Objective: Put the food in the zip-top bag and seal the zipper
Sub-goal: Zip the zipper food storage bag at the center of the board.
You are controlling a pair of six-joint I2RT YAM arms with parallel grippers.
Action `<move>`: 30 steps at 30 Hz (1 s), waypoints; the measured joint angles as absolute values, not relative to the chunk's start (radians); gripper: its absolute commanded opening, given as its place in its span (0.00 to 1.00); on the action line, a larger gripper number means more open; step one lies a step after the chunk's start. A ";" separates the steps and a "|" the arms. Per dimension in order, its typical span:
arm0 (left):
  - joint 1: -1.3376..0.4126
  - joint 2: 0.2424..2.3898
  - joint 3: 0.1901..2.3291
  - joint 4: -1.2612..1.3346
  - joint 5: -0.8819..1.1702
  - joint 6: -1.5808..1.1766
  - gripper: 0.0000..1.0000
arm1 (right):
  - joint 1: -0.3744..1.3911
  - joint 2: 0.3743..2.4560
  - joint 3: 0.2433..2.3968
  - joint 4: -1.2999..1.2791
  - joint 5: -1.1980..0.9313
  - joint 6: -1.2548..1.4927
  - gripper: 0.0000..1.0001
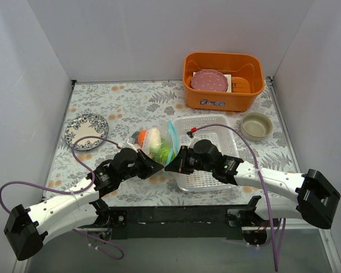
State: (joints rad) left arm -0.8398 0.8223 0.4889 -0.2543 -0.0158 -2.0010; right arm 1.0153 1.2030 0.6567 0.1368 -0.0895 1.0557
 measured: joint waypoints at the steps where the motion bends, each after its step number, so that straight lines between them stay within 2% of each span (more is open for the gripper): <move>1: -0.840 0.822 0.489 -0.255 -0.016 -2.001 0.00 | 1.015 1.203 0.657 0.137 -0.089 1.056 0.04; 16: -0.841 0.801 0.489 -0.236 -0.002 -2.006 0.00 | 1.024 1.116 0.579 0.196 -0.007 1.110 0.04; 30: -0.839 0.795 0.471 -0.214 0.023 -2.003 0.00 | 1.025 1.140 0.566 0.265 0.009 1.152 0.05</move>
